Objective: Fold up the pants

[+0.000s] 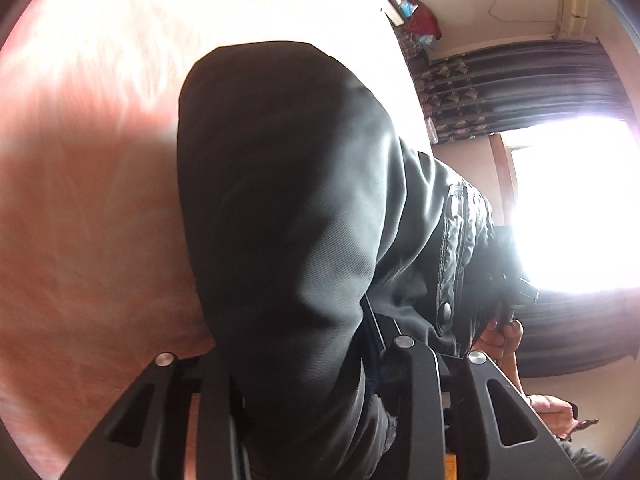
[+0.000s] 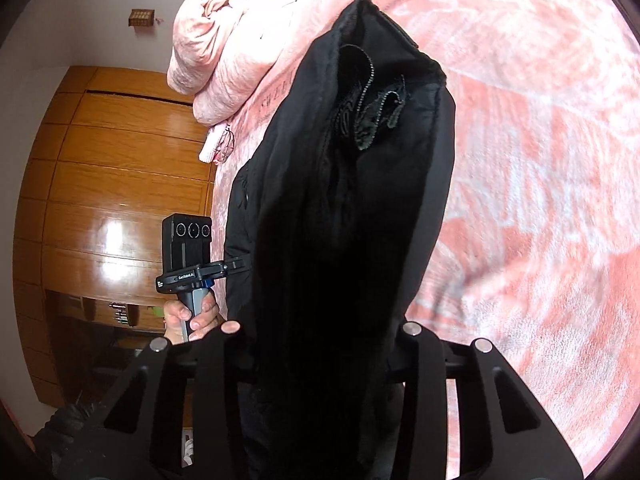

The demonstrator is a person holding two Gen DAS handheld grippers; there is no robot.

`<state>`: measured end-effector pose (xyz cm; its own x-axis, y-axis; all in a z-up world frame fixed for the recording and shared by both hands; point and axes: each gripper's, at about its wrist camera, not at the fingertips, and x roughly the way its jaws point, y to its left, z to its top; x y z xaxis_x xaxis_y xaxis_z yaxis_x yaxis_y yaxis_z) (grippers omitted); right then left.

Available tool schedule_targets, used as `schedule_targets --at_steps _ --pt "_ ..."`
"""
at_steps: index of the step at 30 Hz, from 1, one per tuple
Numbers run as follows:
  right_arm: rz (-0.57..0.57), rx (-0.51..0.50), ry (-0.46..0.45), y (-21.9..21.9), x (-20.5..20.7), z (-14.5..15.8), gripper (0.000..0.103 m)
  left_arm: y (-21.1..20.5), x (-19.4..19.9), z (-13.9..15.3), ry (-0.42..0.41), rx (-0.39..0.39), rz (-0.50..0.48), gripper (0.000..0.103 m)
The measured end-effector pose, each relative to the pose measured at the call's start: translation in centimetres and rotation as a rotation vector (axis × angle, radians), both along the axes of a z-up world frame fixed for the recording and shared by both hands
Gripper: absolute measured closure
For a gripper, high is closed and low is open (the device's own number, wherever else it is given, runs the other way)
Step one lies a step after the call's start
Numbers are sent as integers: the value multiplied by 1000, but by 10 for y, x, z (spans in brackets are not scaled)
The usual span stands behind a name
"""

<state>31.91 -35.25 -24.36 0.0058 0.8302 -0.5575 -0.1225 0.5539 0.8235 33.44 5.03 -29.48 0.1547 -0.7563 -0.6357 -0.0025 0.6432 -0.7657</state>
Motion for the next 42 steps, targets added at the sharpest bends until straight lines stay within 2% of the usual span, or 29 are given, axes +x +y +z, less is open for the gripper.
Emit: schedule_targets --at_steps 6,12,15,20,22,27,29,31,33,35,39,42 --pt "36 1 -55 36 51 29 65 46 18 39 -60 41 15 70" --pt "55 1 -49 90 121 20 65 94 67 48 -49 91 55 70" --pt "66 -12 -30 117 147 5 65 120 91 38 -13 104 74 70" --pt "85 -42 25 150 176 -34 65 151 117 -5 64 111 92 70" --pt "77 -56 47 153 185 -51 63 158 122 -22 104 75 102 67" --pt "77 -50 75 148 187 -71 56 162 110 -41 74 30 73 62" --pt "76 -63 76 149 178 -70 51 162 111 -46 68 19 79 61" --pt "62 -88 68 147 174 -65 42 173 101 -44 52 33 94 56" --pt "34 -128 41 141 174 -52 40 176 99 -31 41 75 148 46" --pt "1 -189 -5 131 179 -41 39 184 84 -14 -6 142 226 46" --pt "-88 -337 -187 117 177 8 38 172 54 30 -154 371 278 44" --pt "-94 -304 -276 124 182 33 38 161 39 48 -212 461 327 42"
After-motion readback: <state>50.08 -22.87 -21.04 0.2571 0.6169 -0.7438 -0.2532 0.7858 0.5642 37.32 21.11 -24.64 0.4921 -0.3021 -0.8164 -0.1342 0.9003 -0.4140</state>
